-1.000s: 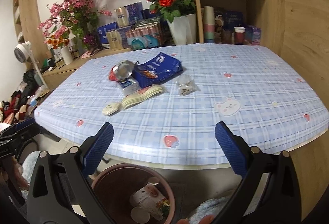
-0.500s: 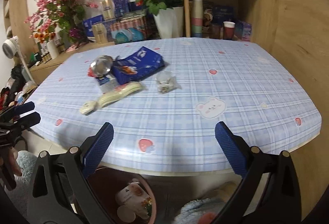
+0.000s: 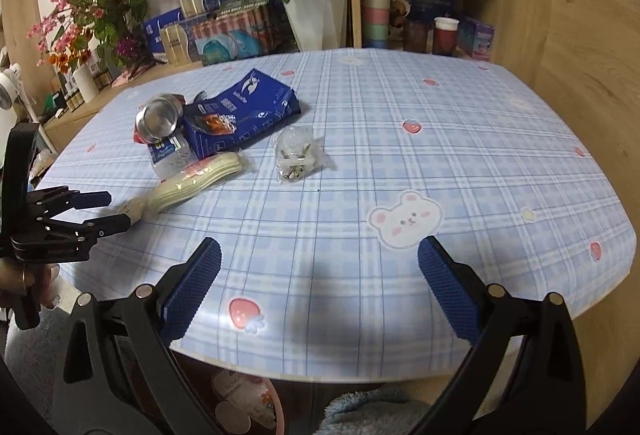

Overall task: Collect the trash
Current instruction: 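Grasp the round white soap with the left gripper while the right gripper grasps the clear parts bag, then carry both items over the bin and open both grippers to drop them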

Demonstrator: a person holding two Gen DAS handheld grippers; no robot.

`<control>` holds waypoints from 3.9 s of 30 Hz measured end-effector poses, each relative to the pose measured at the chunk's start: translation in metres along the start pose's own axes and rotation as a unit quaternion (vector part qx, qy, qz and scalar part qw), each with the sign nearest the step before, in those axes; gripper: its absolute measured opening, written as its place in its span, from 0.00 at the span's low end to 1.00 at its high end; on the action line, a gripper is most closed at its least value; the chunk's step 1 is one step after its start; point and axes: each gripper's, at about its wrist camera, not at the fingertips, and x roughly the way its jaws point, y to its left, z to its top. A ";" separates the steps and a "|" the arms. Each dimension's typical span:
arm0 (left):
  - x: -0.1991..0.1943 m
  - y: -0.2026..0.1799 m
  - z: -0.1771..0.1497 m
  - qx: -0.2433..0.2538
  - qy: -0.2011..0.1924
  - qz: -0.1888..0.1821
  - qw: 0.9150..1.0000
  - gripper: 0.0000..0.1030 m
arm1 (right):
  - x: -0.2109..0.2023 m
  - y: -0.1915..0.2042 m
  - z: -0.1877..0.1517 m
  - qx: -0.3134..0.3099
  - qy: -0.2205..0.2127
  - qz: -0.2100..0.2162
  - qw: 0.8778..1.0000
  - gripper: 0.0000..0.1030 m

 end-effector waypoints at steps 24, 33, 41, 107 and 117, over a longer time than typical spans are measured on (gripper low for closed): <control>-0.038 0.034 -0.011 -0.103 -0.069 0.009 0.992 0.35 | 0.111 0.011 0.078 -0.066 0.053 0.045 0.995 0.70; -0.067 0.035 -0.020 -0.131 -0.103 0.013 0.986 0.35 | 0.141 0.020 0.082 -0.065 0.094 0.045 0.992 0.48; -0.088 0.029 -0.024 -0.135 -0.118 0.011 0.984 0.35 | 0.119 0.028 0.078 -0.078 0.083 0.055 0.992 0.40; -0.211 -0.039 -0.115 -0.141 -0.164 0.011 0.976 0.35 | -0.109 0.099 -0.060 -0.113 -0.073 0.124 0.983 0.94; -0.196 -0.048 -0.116 -0.131 -0.145 0.006 0.981 0.35 | -0.110 0.071 -0.052 -0.065 -0.109 0.079 0.989 0.94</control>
